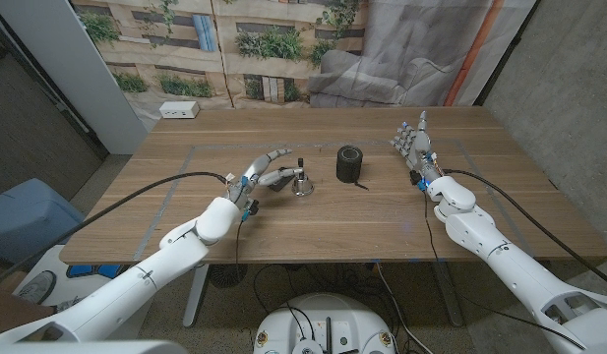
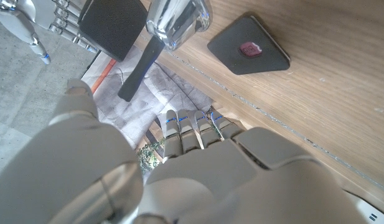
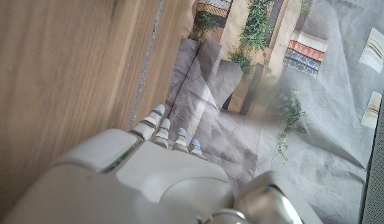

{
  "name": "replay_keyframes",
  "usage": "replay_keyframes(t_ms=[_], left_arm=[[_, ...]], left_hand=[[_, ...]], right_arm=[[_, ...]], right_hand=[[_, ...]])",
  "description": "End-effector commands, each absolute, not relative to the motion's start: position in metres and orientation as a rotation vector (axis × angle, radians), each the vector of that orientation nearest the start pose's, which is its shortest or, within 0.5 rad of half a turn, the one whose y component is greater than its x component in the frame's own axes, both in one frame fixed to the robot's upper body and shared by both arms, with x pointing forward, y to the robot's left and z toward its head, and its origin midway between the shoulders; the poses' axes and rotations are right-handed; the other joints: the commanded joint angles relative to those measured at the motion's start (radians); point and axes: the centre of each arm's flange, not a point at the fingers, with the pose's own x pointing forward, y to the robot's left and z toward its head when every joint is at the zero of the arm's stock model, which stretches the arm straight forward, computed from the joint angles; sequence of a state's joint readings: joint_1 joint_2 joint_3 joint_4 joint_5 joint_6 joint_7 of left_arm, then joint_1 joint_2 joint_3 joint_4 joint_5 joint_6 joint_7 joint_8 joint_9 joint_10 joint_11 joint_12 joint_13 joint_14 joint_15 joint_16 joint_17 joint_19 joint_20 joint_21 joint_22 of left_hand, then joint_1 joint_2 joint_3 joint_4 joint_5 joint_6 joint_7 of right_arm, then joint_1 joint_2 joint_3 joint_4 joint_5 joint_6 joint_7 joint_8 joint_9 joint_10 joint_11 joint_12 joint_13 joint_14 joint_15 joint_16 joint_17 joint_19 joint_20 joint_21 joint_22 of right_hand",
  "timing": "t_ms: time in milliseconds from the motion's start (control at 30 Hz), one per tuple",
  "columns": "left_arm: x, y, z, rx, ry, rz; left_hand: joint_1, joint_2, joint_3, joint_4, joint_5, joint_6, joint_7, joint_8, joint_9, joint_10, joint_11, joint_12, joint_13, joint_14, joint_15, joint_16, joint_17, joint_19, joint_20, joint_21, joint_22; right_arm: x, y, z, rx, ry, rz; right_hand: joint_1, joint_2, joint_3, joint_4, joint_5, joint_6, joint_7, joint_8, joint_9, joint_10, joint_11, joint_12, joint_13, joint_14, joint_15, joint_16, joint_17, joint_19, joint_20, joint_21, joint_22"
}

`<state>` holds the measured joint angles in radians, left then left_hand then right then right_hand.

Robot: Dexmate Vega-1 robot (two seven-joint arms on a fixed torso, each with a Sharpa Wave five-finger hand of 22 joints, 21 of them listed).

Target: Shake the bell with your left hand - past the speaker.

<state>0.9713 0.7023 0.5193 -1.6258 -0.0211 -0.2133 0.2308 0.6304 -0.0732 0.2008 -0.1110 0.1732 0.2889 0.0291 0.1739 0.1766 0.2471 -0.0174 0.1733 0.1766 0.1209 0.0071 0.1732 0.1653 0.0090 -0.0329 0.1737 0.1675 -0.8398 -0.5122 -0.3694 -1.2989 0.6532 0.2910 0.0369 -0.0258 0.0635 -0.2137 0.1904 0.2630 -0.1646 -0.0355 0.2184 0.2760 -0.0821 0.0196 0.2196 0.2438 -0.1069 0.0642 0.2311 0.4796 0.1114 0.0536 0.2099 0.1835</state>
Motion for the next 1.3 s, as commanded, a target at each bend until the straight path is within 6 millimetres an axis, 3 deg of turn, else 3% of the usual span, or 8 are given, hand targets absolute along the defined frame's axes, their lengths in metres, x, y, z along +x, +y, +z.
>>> replay_keyframes(t_ms=[33, 233, 533, 900, 1300], left_arm=[[0.591, 0.241, -0.054, 0.585, -0.731, -0.191], [0.596, 0.251, -0.053, 0.505, -0.733, -0.175], [0.603, 0.265, -0.052, 0.426, -0.735, -0.157], [0.609, 0.279, -0.055, 0.293, -0.707, -0.077], [0.606, 0.300, -0.048, 0.177, -0.675, -0.032]], left_hand=[[-0.024, 0.007, -0.001, 0.010, 0.005, -0.032, 0.005, -0.005, -0.001, -0.031, 0.012, -0.002, 0.000, -0.018, -0.002, -0.003, 0.002, -0.008, -0.009, 0.006, 0.000], [-0.053, 0.027, -0.002, 0.018, 0.007, -0.086, 0.019, -0.005, -0.001, -0.073, 0.021, -0.002, -0.001, -0.047, 0.000, -0.004, 0.002, -0.018, -0.013, 0.006, 0.001], [-0.078, 0.037, -0.007, 0.026, 0.007, -0.102, 0.022, -0.002, -0.001, -0.098, 0.030, -0.002, -0.001, -0.065, 0.009, -0.004, 0.002, -0.027, -0.009, 0.006, 0.001], [-0.103, 0.066, -0.002, 0.033, 0.011, -0.048, 0.020, 0.021, -0.001, -0.069, 0.019, 0.017, -0.001, -0.040, 0.002, 0.008, 0.002, -0.011, -0.007, 0.014, 0.001], [-0.104, 0.087, 0.007, 0.030, 0.015, -0.027, 0.014, 0.025, -0.002, -0.056, 0.009, 0.019, -0.002, -0.030, -0.004, 0.009, 0.001, -0.005, -0.006, 0.015, 0.000]], right_arm=[[0.652, -0.290, -0.028, 0.040, -0.593, 0.210], [0.653, -0.291, -0.027, 0.040, -0.593, 0.210], [0.653, -0.291, -0.027, 0.040, -0.593, 0.210], [0.653, -0.291, -0.027, 0.040, -0.594, 0.210], [0.653, -0.291, -0.027, 0.040, -0.593, 0.210]], right_hand=[[0.003, 0.097, -0.006, -0.001, 0.003, -0.009, 0.001, 0.005, 0.003, -0.003, 0.004, 0.005, 0.005, -0.004, -0.001, 0.003, 0.004, 0.006, 0.001, 0.005, 0.003], [0.003, 0.097, -0.006, -0.001, 0.003, -0.008, 0.001, 0.006, 0.003, -0.004, 0.004, 0.004, 0.005, -0.005, 0.001, 0.003, 0.004, 0.006, 0.001, 0.005, 0.003], [0.003, 0.097, -0.006, -0.001, 0.003, -0.008, 0.001, 0.006, 0.003, -0.004, 0.003, 0.004, 0.005, -0.004, 0.001, 0.003, 0.004, 0.006, 0.000, 0.005, 0.003], [0.003, 0.097, -0.006, -0.001, 0.003, -0.008, 0.001, 0.005, 0.003, -0.005, 0.003, 0.004, 0.005, -0.004, 0.001, 0.003, 0.004, 0.006, 0.001, 0.005, 0.003], [0.003, 0.097, -0.006, -0.001, 0.003, -0.009, 0.001, 0.005, 0.003, -0.004, 0.004, 0.004, 0.005, -0.004, 0.002, 0.003, 0.004, 0.006, 0.001, 0.005, 0.003]])
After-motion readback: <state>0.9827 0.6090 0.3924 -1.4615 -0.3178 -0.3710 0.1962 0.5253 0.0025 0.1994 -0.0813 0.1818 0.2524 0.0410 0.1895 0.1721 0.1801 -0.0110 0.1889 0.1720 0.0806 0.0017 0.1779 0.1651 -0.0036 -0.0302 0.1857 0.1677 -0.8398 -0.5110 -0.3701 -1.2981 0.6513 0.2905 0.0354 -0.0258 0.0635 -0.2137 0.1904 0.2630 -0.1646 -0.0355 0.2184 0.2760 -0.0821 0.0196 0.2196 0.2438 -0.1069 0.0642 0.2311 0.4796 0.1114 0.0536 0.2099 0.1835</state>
